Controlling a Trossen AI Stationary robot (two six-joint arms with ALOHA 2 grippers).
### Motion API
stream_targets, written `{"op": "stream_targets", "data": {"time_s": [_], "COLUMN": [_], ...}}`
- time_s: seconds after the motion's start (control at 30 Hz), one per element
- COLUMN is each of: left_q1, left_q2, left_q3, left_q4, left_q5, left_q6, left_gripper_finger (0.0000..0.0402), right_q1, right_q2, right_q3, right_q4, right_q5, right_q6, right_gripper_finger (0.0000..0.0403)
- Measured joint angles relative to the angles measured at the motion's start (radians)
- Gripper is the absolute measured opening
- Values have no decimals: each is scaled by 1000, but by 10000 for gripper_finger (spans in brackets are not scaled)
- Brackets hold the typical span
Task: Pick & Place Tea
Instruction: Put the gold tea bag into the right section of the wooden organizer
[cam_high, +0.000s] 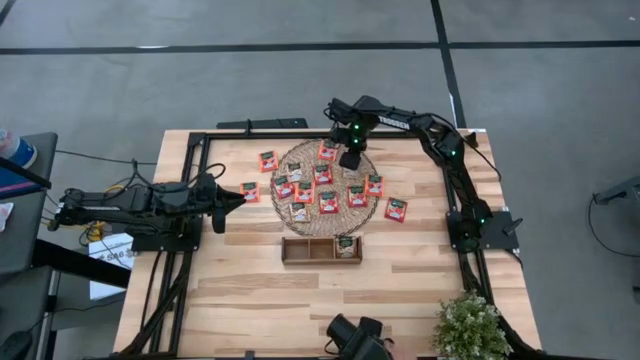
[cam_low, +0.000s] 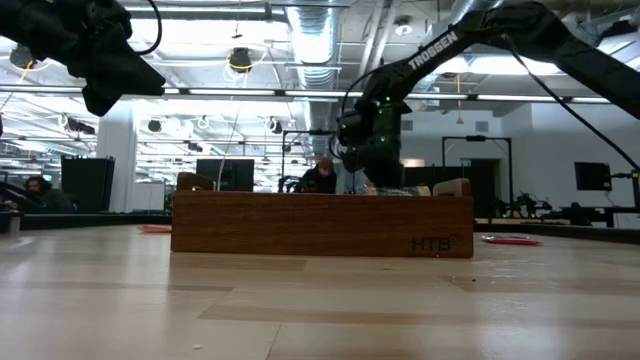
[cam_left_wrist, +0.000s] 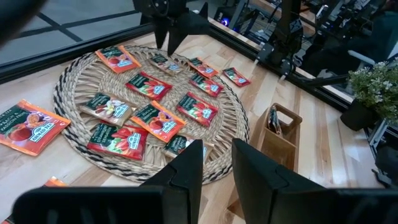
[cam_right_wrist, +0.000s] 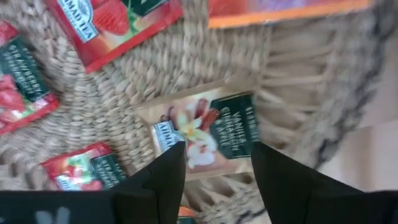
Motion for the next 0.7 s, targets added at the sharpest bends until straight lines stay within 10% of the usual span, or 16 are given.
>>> {"op": "stream_targets", "data": {"time_s": [0.7], "left_q1": [0], "left_q2": [0], "left_q3": [0], "left_q4": [6], "left_q5": [0], "left_q6": [-17], "left_gripper_finger": [76], "right_q1": [-58], "right_q2": [90], "right_q3": [28], "right_q4": [-21], "right_q5": [-83], "right_q6": [21], "right_gripper_finger": [189]}}
